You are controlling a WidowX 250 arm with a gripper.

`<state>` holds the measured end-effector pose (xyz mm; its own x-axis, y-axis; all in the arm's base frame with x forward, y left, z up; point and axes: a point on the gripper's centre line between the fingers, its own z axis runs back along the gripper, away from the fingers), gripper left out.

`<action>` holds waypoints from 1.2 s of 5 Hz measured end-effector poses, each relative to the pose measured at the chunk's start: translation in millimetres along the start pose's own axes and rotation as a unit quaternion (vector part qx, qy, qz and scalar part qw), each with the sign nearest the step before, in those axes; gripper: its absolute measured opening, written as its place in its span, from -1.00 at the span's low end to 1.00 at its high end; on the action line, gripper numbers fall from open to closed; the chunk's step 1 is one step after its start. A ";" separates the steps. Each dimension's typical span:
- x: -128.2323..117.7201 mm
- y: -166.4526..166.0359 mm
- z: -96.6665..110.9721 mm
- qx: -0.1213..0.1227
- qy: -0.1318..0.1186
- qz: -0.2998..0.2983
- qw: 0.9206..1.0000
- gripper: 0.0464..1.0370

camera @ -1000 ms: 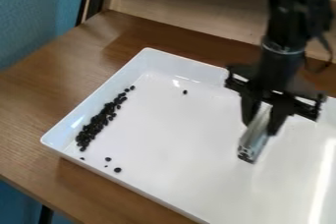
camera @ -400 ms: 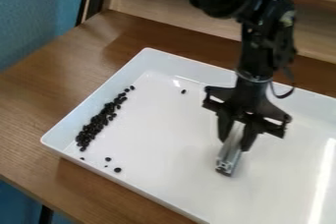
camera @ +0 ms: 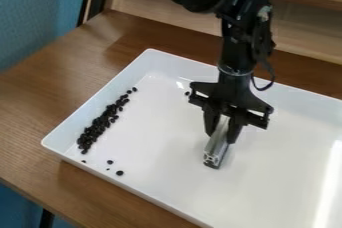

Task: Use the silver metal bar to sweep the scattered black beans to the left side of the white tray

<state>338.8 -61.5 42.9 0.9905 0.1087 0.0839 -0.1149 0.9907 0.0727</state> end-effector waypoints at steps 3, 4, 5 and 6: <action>16.4 66.4 0.5 0.020 -0.012 0.090 0.996 -0.35; 18.8 71.6 0.8 0.028 -0.021 0.118 0.992 -0.35; 8.9 76.2 1.3 0.039 -0.021 0.124 0.991 -0.35; -2.4 81.2 -3.4 0.053 -0.009 0.124 0.991 -0.35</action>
<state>327.4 19.0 45.2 0.9296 0.3448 0.1306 -0.3623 0.9198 0.1506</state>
